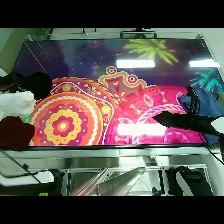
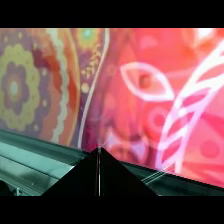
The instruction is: Fold the shirts.
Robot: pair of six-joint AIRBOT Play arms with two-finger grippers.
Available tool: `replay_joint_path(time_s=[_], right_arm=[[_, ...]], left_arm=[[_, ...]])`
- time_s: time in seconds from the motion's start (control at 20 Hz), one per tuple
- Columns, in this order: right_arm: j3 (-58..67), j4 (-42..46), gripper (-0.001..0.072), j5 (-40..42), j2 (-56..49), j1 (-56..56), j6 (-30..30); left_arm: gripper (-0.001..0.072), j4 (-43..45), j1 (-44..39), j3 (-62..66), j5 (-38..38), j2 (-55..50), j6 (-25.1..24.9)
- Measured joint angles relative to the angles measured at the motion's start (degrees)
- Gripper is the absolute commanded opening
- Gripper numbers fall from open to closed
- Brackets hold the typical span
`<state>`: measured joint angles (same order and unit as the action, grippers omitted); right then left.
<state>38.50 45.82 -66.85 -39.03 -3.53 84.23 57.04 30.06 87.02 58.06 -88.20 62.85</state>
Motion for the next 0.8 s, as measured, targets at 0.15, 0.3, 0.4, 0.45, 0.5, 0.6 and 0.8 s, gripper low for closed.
replay_joint_path(time_s=[0.15, 0.3, 0.4, 0.45, 0.5, 0.6, 0.8], right_arm=[[0.0, 0.0, 0.0017, 0.0, 0.0, 0.0, 0.0], [0.0, 0.0, 0.0017, 0.0, 0.0, 0.0, 0.0], [0.0, 0.0, 0.0017, 0.0, 0.0, 0.0, 0.0], [0.0, -0.3, 0.0017, 0.0, 0.0, 0.0, 0.0], [0.0, -0.8, 0.0017, 0.0, 0.0, 0.0, 0.0], [0.0, -2.4, 0.0017, 0.0, 0.0, 0.0, 0.0], [0.0, -4.1, 0.0018, 0.0, 0.0, 0.0, 0.0]], left_arm=[[0.072, 0.3, -0.1, 8.6, -1.6, -13.1, -0.6], [0.072, 1.7, -1.4, 15.3, -3.0, -23.1, -0.8], [0.0685, 3.7, -2.7, 18.8, -3.5, -27.8, -0.8], [0.0542, 4.5, -3.3, 20.0, -3.5, -29.4, -0.8], [0.0263, 5.4, -3.8, 21.4, -3.6, -30.9, -0.3], [0.0018, 6.2, -4.8, 23.9, -2.1, -32.7, 0.9], [0.0017, 4.0, -7.1, 30.6, 5.5, -32.5, 2.5]])
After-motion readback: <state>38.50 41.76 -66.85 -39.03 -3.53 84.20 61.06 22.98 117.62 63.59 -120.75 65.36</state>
